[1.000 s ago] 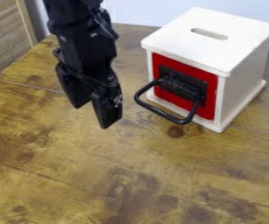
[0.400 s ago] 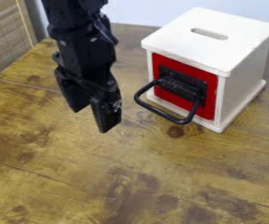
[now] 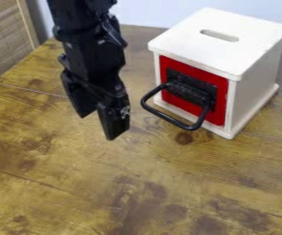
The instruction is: Close the drawer
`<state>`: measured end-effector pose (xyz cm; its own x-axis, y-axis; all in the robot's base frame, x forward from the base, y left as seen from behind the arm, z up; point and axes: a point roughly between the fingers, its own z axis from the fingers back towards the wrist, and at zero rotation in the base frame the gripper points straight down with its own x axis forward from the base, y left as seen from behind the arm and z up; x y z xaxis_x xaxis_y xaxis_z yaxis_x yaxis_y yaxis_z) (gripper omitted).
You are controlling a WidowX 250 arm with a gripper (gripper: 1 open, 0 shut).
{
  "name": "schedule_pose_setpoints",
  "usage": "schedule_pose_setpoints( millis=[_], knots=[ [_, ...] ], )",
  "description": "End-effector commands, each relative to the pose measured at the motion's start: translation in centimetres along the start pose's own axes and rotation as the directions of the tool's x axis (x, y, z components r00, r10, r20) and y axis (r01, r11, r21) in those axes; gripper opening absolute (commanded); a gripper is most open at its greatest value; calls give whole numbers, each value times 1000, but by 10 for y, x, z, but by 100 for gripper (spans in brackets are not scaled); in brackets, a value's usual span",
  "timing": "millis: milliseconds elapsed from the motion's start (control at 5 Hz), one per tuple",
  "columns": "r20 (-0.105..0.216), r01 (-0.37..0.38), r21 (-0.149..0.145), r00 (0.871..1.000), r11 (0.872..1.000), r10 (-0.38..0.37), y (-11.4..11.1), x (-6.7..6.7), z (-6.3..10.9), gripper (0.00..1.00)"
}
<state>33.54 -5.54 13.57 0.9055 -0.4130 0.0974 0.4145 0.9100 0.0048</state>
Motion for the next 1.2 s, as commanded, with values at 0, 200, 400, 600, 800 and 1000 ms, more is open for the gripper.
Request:
schedule_pose_setpoints(
  millis=[0, 200, 400, 600, 800, 1000],
  knots=[
    [82, 19, 20, 996, 1000, -20, -7, 3, 26, 100],
    [85, 20, 17, 996, 1000, -22, -8, 2, 28, 100],
    [86, 21, 17, 996, 1000, -23, -9, 2, 29, 100],
    [81, 4, 12, 997, 1000, -5, -2, 2, 27, 100],
    [76, -12, 12, 997, 1000, 11, 4, 3, 25, 100],
    [72, -31, 13, 997, 999, 30, 11, 4, 22, 100]
  ],
)
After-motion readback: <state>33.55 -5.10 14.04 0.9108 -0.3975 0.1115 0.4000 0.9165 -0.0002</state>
